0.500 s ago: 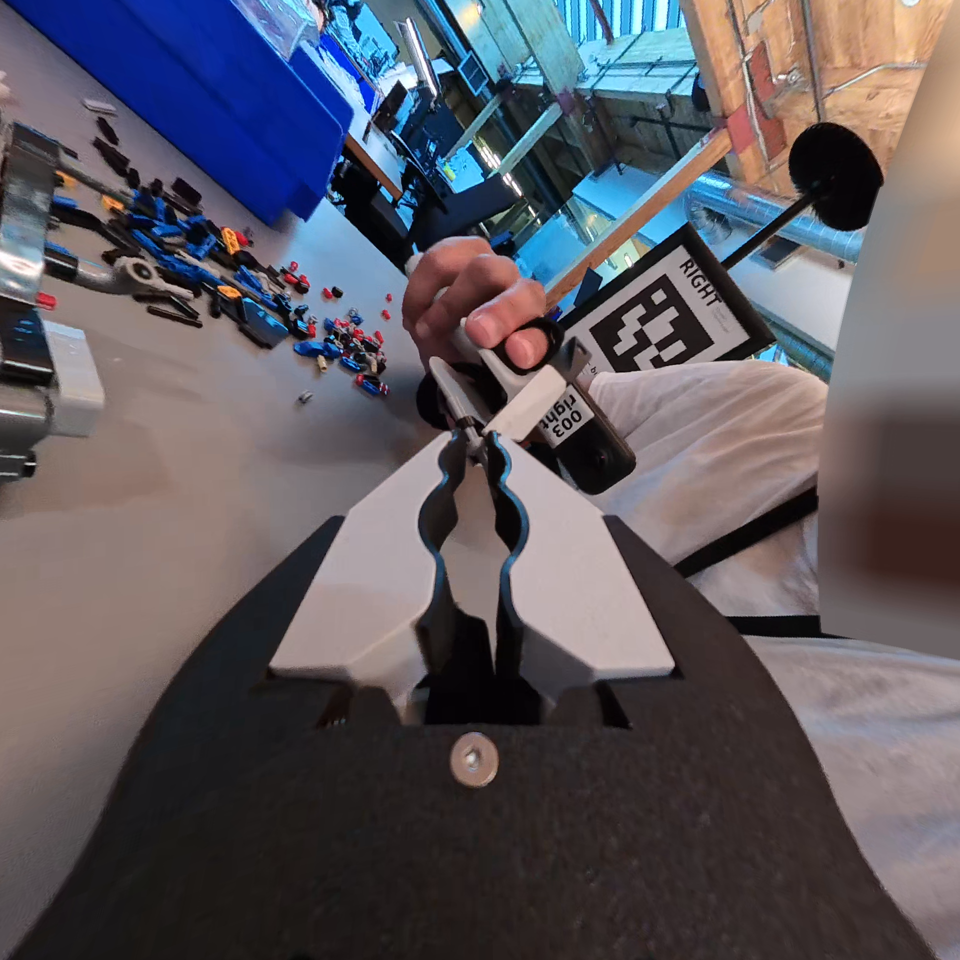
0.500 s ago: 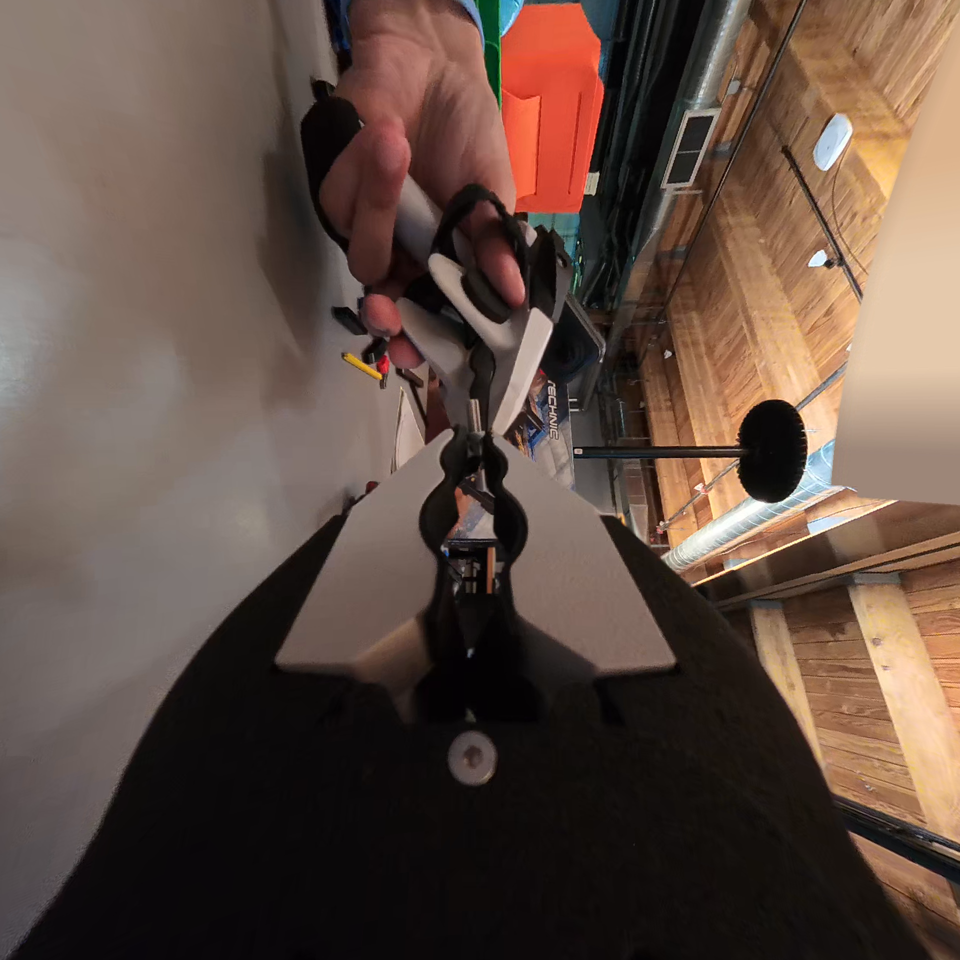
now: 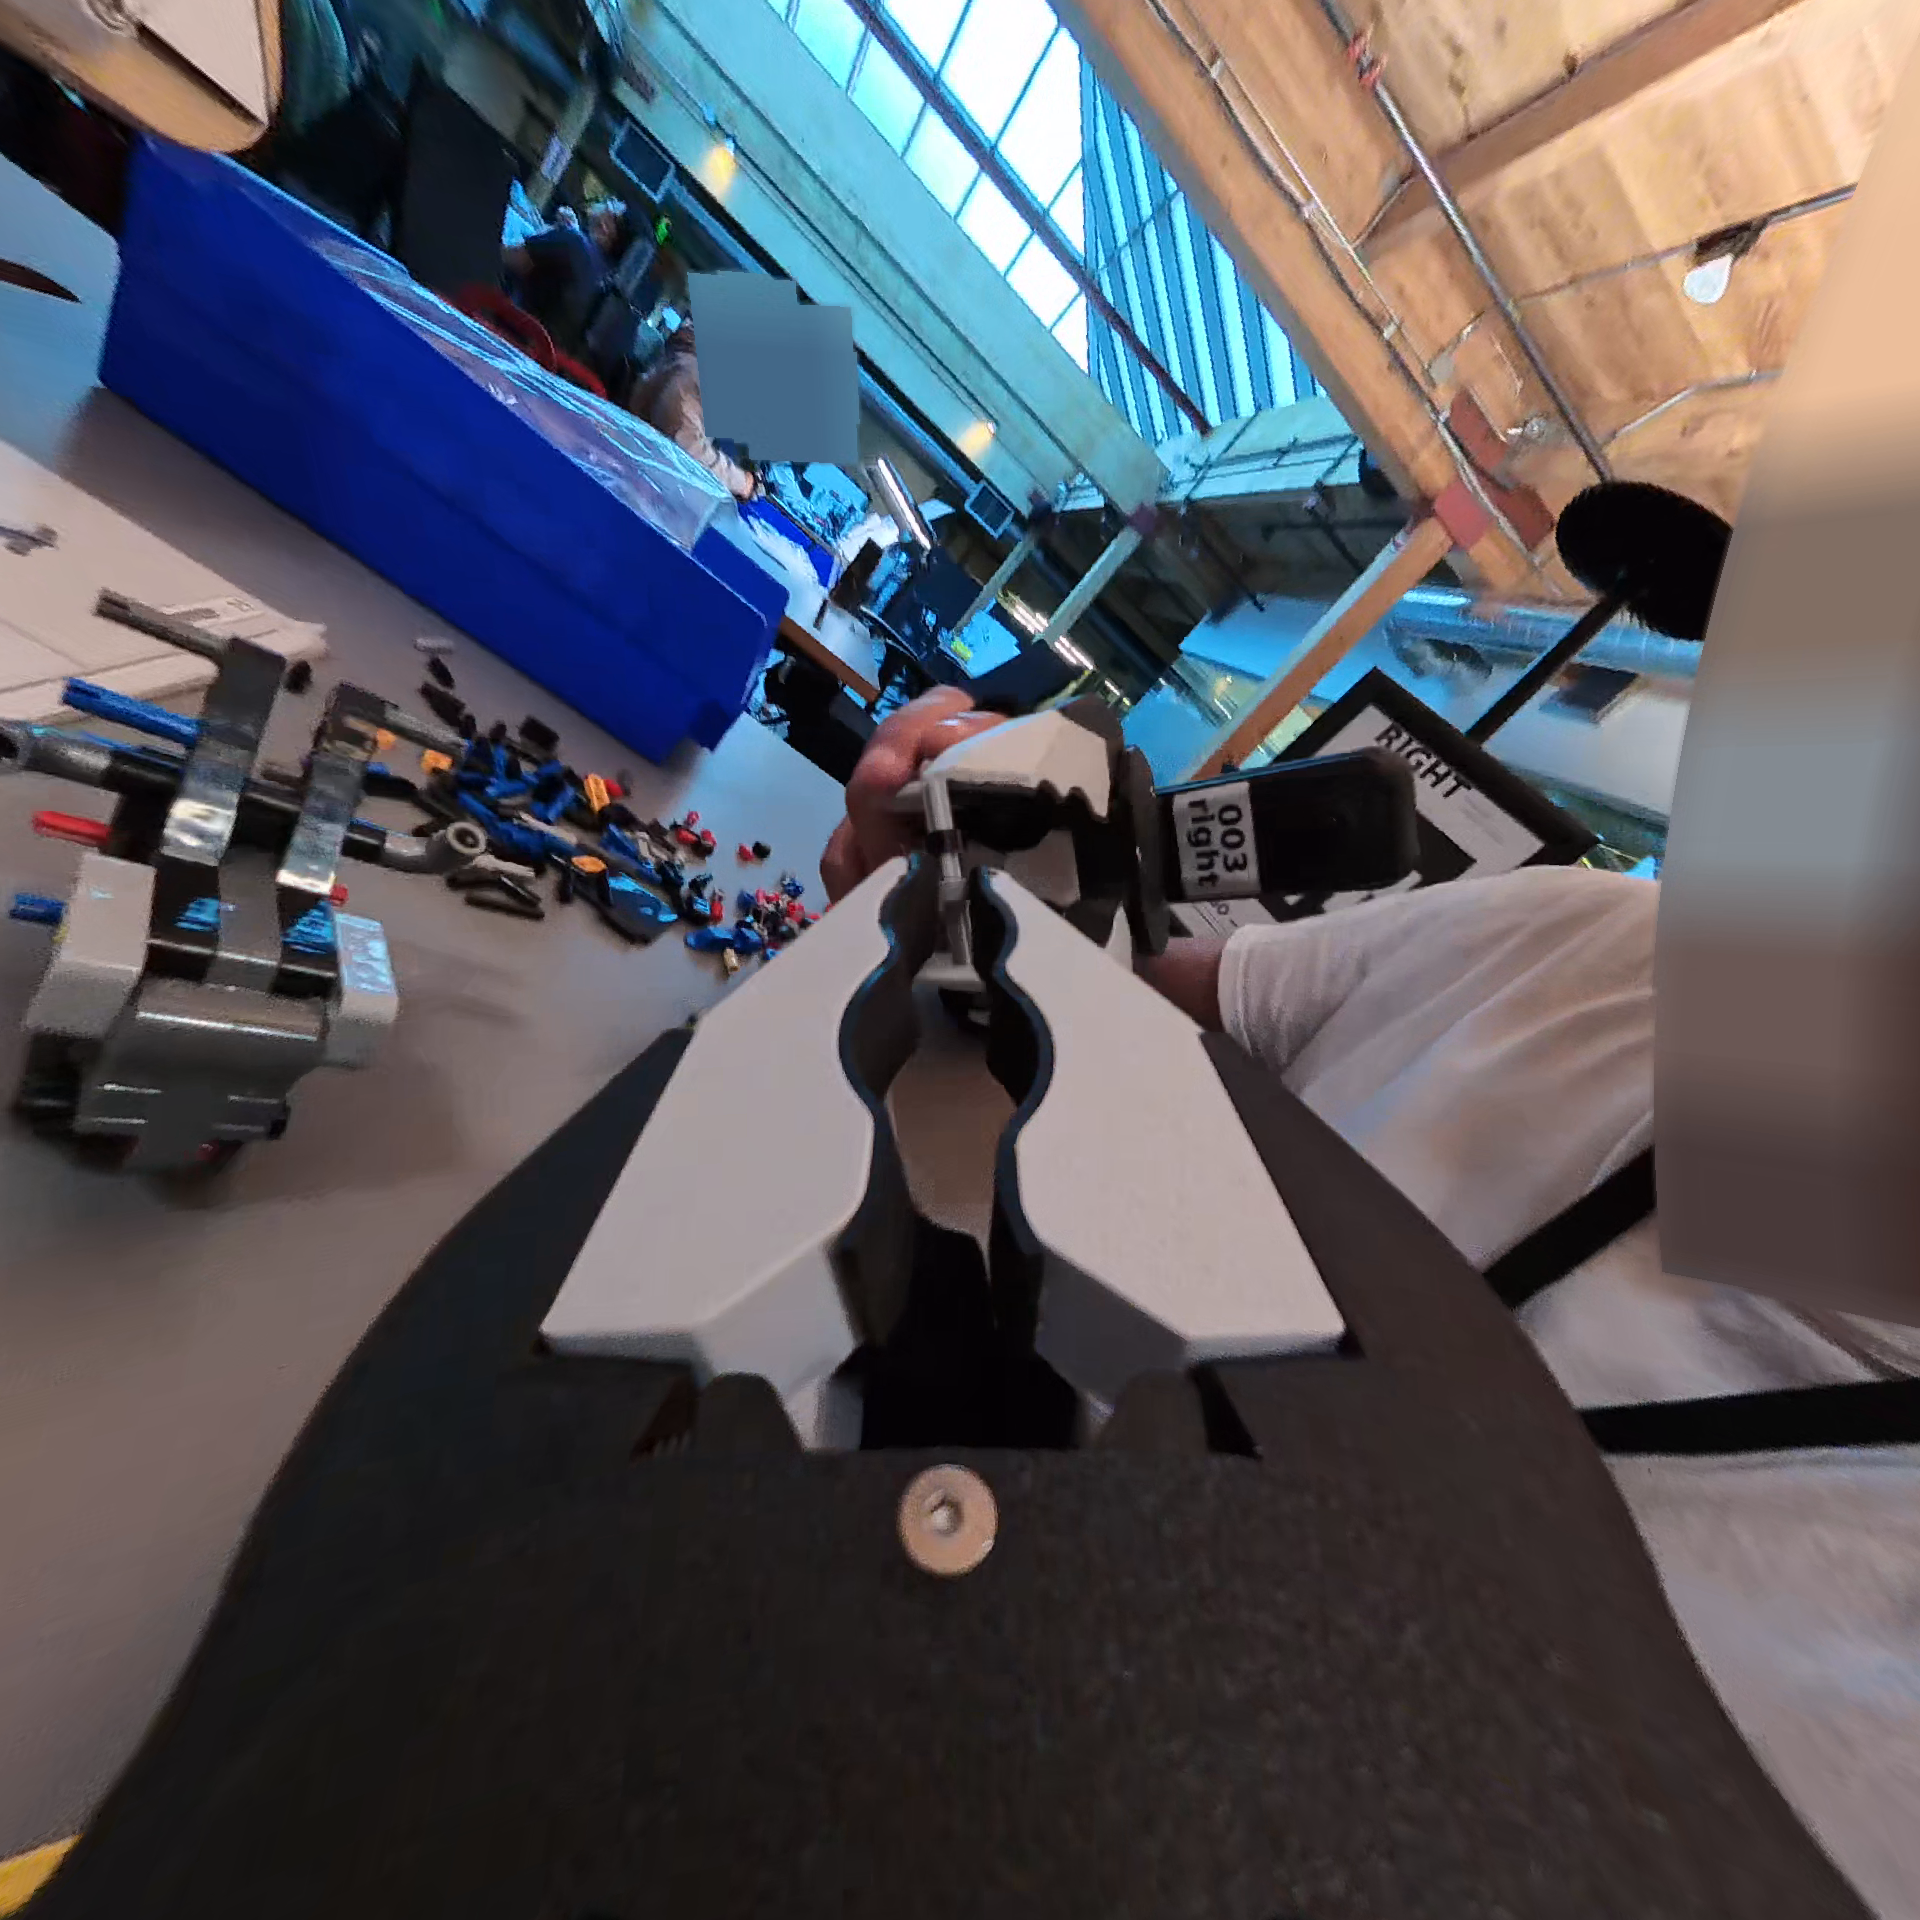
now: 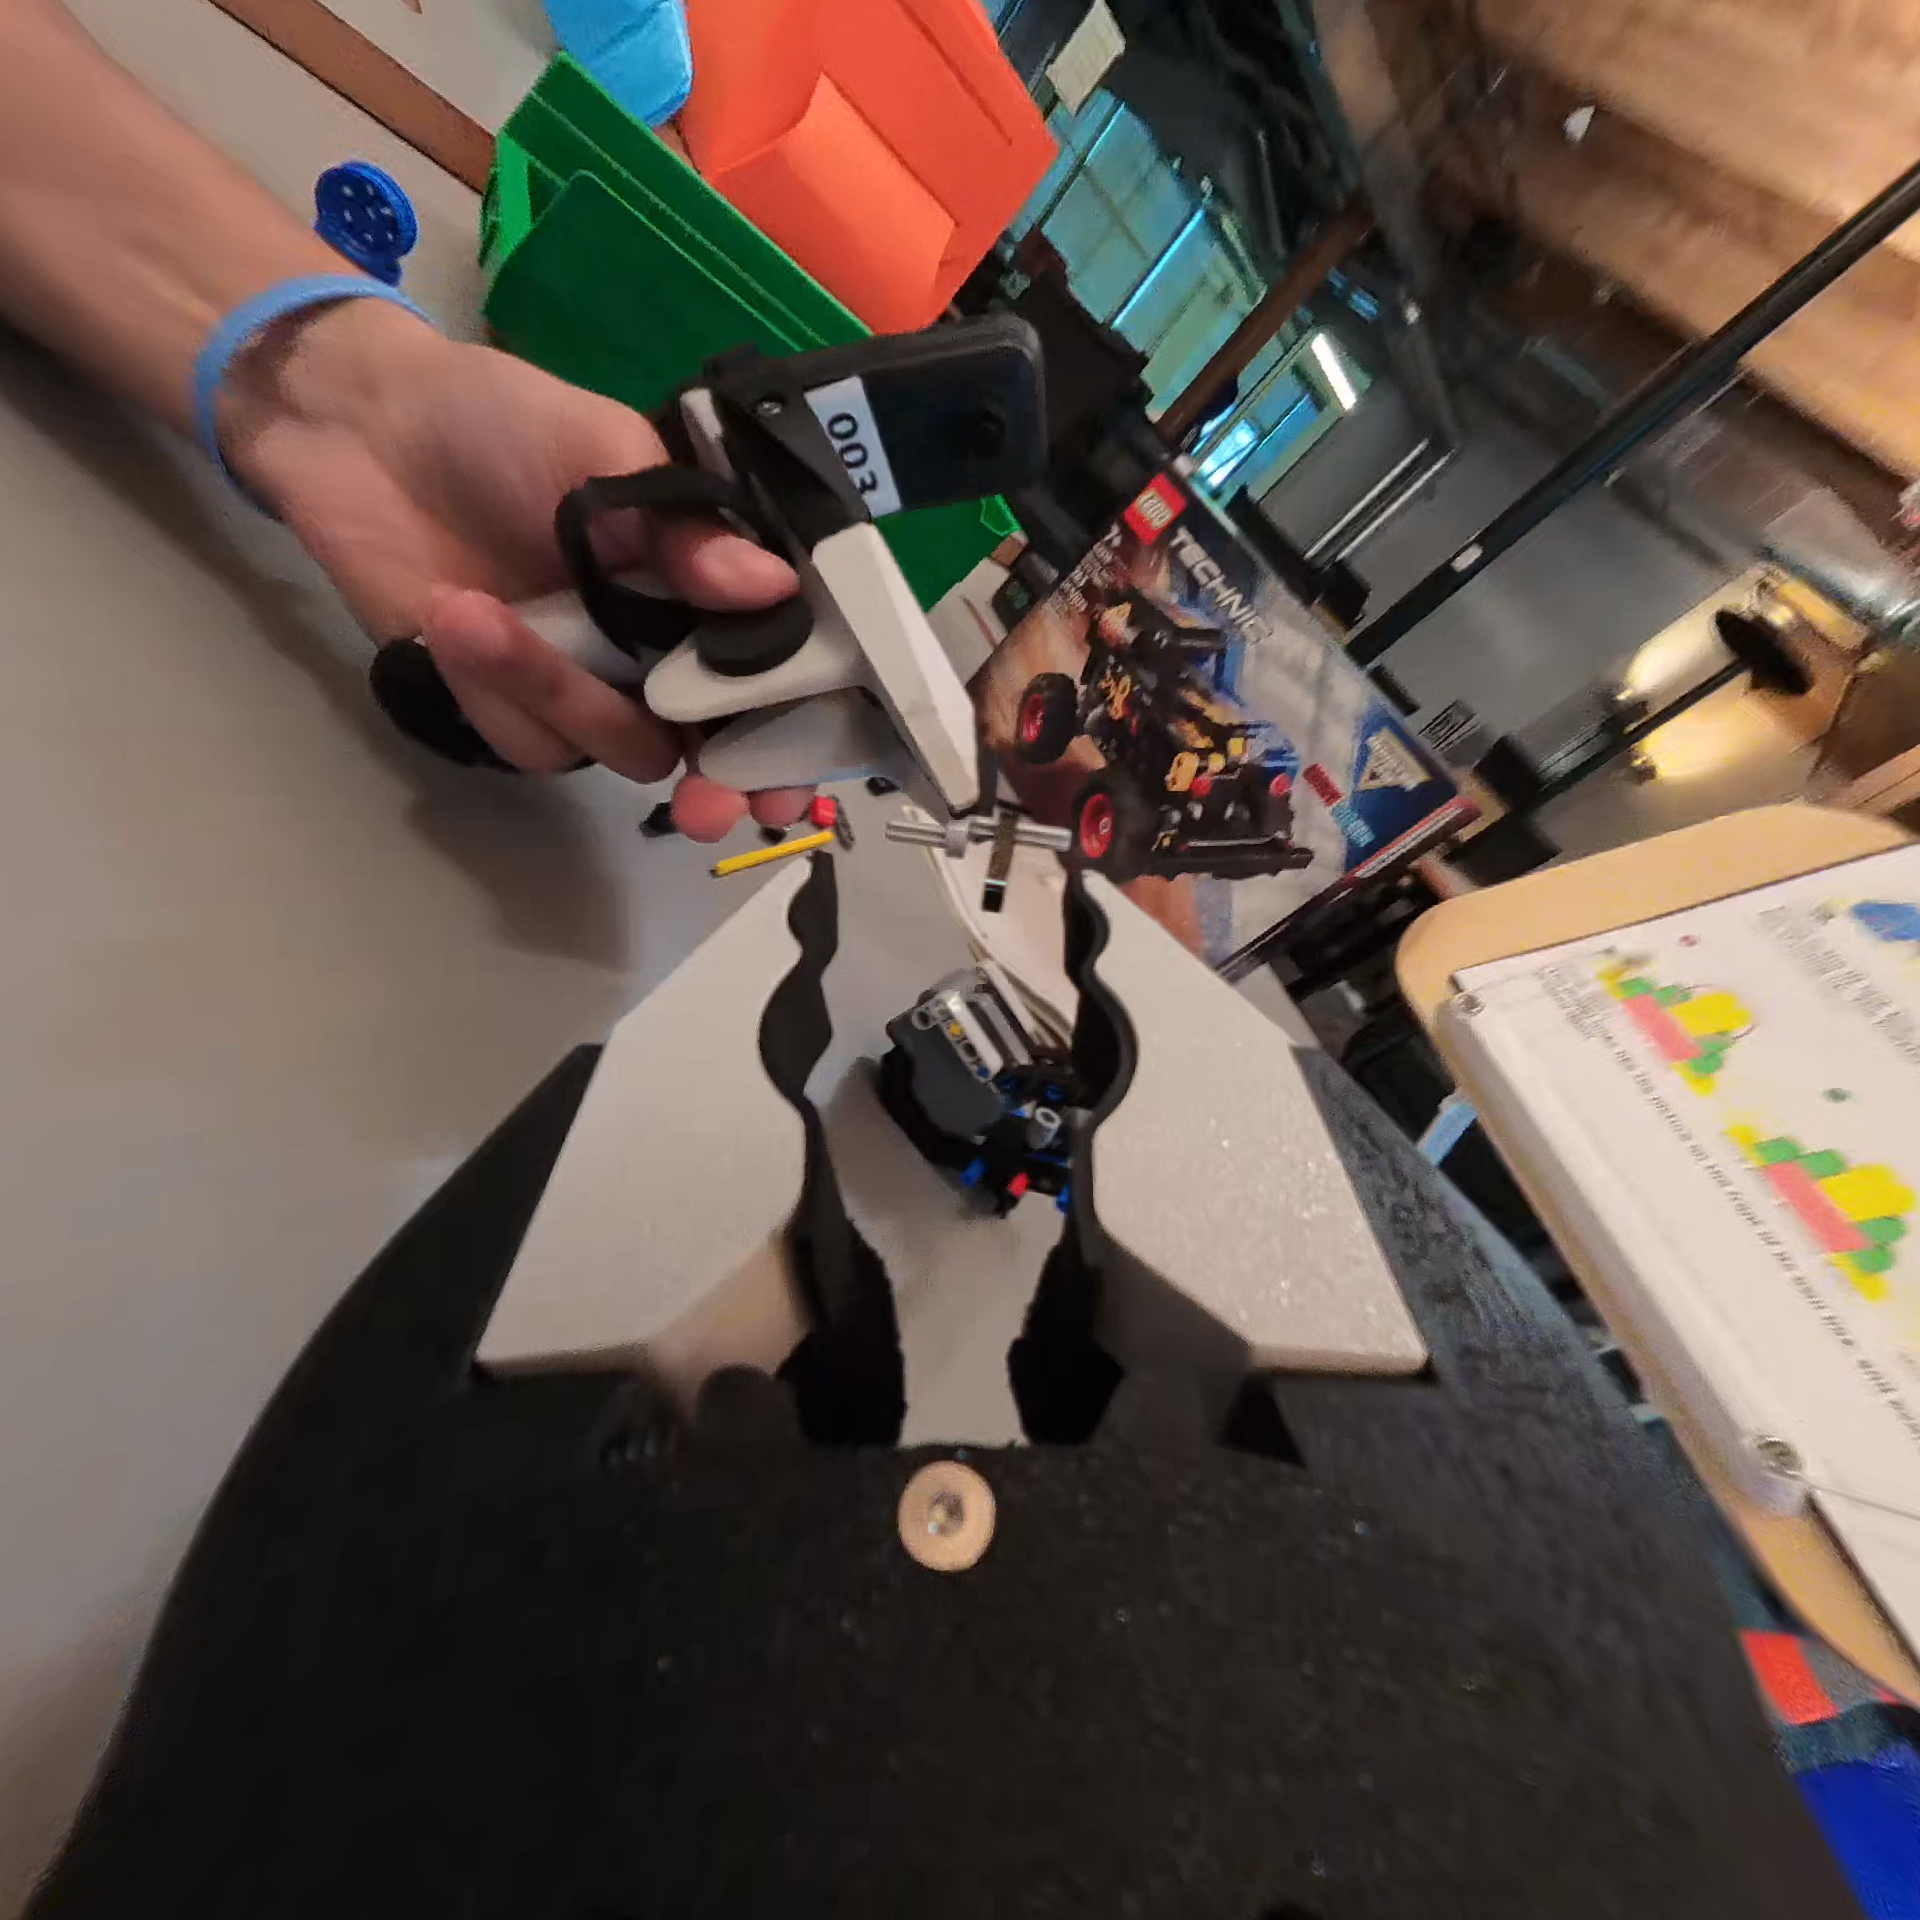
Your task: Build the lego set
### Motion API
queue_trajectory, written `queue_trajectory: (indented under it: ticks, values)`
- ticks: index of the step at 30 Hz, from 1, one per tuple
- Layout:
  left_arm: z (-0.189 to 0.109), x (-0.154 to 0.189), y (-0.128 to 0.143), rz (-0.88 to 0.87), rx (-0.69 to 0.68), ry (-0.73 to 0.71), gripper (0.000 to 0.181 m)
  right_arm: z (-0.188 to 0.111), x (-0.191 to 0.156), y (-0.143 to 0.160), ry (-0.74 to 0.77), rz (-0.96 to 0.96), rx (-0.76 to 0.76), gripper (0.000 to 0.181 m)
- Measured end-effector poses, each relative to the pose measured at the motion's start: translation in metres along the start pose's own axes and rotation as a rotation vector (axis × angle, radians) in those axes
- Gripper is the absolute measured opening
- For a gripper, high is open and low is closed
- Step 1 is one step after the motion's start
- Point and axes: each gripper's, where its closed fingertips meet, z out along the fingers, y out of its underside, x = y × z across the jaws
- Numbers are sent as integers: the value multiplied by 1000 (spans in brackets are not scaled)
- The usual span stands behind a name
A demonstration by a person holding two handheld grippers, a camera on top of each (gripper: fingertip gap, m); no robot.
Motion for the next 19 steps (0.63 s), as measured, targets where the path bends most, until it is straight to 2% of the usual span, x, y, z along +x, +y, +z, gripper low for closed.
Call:
queue_trajectory:
  ticks: [5, 7, 12, 19]
  values:
    - [0, -13, -3, 97, 55, -135, 4, 11, 0, 14, 40, -10, -157, 33]
    - [2, -14, -1, 141, 49, -176, 4, 15, -1, 20, 37, -18, -209, 36]
    - [9, -15, 9, 189, 0, -217, 4, 16, -1, 25, 47, -35, -236, 26]
    - [11, -20, 15, 174, -27, -233, 4, 15, -6, 33, 22, -68, -290, 25]
